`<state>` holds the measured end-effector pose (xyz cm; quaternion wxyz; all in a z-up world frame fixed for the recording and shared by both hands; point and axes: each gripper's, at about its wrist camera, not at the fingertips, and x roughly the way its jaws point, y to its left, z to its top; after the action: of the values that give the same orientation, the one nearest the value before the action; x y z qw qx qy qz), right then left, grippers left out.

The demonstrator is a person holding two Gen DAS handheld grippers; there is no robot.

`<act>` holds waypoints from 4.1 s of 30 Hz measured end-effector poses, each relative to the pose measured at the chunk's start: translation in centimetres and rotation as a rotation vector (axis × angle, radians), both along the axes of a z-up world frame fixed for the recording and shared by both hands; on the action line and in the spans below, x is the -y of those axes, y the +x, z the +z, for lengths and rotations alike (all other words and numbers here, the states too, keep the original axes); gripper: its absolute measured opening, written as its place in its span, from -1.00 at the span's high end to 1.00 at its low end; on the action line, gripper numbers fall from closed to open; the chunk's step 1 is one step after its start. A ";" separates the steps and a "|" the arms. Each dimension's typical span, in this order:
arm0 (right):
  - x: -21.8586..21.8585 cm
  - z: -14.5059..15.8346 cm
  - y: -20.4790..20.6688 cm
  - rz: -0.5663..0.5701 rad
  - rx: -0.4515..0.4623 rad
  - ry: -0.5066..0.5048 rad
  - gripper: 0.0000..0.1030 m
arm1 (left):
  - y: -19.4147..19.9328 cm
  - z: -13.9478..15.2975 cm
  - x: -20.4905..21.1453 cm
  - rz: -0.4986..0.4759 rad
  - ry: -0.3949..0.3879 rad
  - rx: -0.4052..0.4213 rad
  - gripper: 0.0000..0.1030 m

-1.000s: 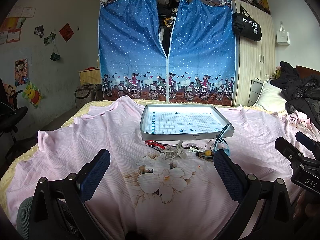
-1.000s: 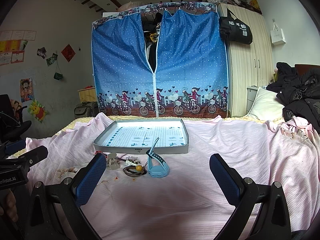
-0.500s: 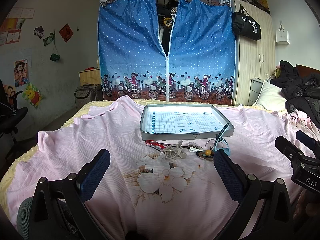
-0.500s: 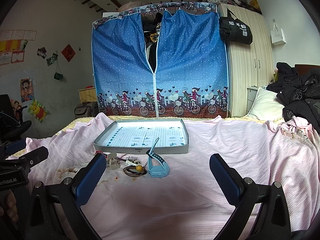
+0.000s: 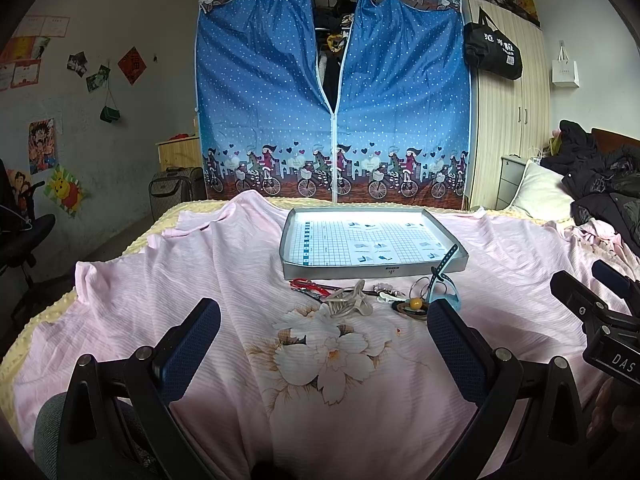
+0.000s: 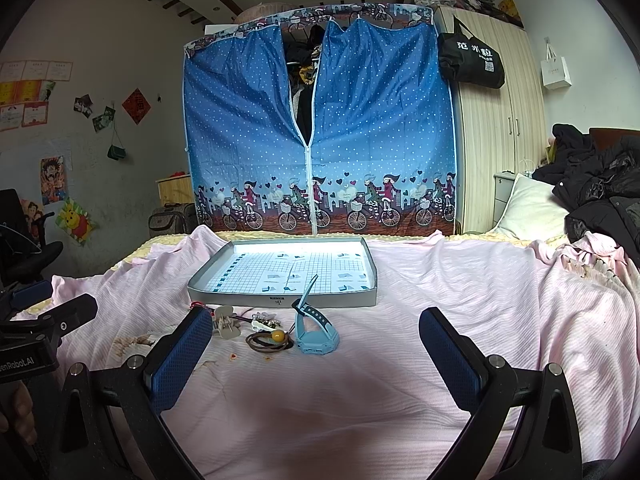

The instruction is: Organize jewelry

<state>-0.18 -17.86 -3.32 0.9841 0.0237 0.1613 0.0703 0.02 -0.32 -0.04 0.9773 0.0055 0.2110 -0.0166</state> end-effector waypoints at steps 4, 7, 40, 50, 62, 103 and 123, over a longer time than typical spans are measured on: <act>0.0 0.0 0.0 0.000 0.000 0.000 -1.00 | 0.0 0.0 0.0 0.000 0.000 0.000 -0.97; 0.0 0.0 0.0 0.000 0.001 0.000 -1.00 | 0.0 0.0 0.0 -0.001 0.000 0.001 -0.97; 1.0 -1.8 2.7 0.006 -0.242 0.056 -1.00 | 2.6 -2.8 -1.7 0.032 -0.025 -0.224 -0.97; 2.2 -4.3 6.5 0.056 -0.501 0.073 -1.00 | 6.6 -4.3 -1.7 -0.064 -0.062 -0.502 -0.97; 3.2 -5.8 15.9 0.228 -0.637 -0.085 -0.98 | 14.4 -5.6 0.7 -0.275 -0.087 -0.662 -0.78; -1.9 -12.0 22.4 0.496 -0.608 -0.272 0.01 | 20.4 -8.3 1.5 -0.399 -0.253 -0.713 0.99; 0.0 -7.0 20.4 0.372 -0.468 -0.114 0.02 | 18.0 -3.0 0.4 -0.455 -0.315 -0.393 1.00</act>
<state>20.23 -17.84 -10.32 0.8903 -0.0457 0.3888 0.2327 17.97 -0.70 -3.01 0.8781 -0.1018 0.3835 -0.2674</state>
